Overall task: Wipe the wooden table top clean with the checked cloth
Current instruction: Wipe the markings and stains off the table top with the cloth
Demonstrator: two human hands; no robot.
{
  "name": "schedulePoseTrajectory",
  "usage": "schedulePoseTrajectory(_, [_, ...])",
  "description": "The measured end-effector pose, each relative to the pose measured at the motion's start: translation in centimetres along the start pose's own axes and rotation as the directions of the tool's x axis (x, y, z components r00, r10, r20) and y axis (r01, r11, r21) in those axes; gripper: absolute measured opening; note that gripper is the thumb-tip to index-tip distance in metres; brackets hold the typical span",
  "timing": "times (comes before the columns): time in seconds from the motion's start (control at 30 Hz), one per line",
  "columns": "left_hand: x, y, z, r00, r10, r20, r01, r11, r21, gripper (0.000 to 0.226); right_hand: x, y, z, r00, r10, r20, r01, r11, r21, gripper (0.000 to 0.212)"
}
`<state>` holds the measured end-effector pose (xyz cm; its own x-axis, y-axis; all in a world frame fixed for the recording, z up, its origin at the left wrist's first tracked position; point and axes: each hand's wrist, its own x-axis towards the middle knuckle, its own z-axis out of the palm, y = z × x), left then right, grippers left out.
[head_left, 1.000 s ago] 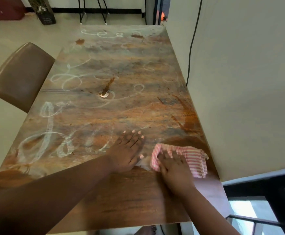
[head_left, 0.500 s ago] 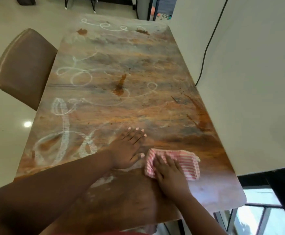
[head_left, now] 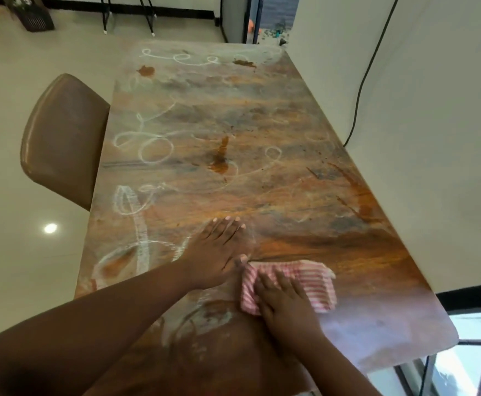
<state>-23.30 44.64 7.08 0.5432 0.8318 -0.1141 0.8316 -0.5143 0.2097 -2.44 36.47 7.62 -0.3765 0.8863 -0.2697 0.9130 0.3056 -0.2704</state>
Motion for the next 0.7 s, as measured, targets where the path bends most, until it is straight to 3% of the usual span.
schedulePoseTrajectory(0.1, [-1.5, -1.4, 0.4, 0.999, -0.022, 0.036, 0.022, 1.0, -0.008, 0.089, -1.6, 3.2, -0.6, 0.993, 0.106, -0.046, -0.109, 0.992, -0.065, 0.047])
schedulePoseTrajectory(0.2, [-2.6, -1.9, 0.4, 0.998, -0.051, 0.043, 0.051, 0.999, -0.013, 0.087, 2.2, 3.6, -2.2, 0.959, 0.282, 0.012, -0.28, 0.955, -0.094, 0.053])
schedulePoseTrajectory(0.27, [-3.0, -1.9, 0.3, 0.996, -0.087, 0.029, 0.087, 0.996, -0.02, 0.088, 5.2, 0.8, -1.7, 0.984, 0.18, 0.02, -0.174, 0.971, -0.165, 0.049])
schedulePoseTrajectory(0.33, [-3.2, -1.8, 0.1, 0.992, -0.121, 0.021, 0.121, 0.992, -0.02, 0.085, 5.9, -3.3, -0.8, 0.996, -0.006, 0.085, 0.015, 0.995, -0.103, 0.05])
schedulePoseTrajectory(0.43, [-3.7, -1.8, -0.7, 0.986, -0.166, 0.003, 0.166, 0.986, -0.022, 0.088, 2.1, -5.6, 1.0, 0.932, -0.306, 0.195, 0.33, 0.938, -0.102, 0.046])
schedulePoseTrajectory(0.53, [-4.3, -2.3, -1.5, 0.971, -0.238, -0.015, 0.238, 0.971, 0.013, 0.089, -0.4, -1.1, 0.3, 0.936, -0.289, 0.202, 0.322, 0.935, -0.152, 0.046])
schedulePoseTrajectory(0.6, [-4.8, -2.3, -1.6, 0.953, -0.302, -0.02, 0.303, 0.952, 0.046, 0.092, 0.7, 1.7, -1.4, 0.971, -0.192, 0.144, 0.214, 0.964, -0.159, 0.048])
schedulePoseTrajectory(0.7, [-5.9, -1.4, -1.3, 0.921, -0.389, -0.002, 0.388, 0.921, 0.042, 0.098, 4.0, 1.2, -3.1, 0.979, -0.118, 0.166, 0.142, 0.98, -0.142, 0.054])
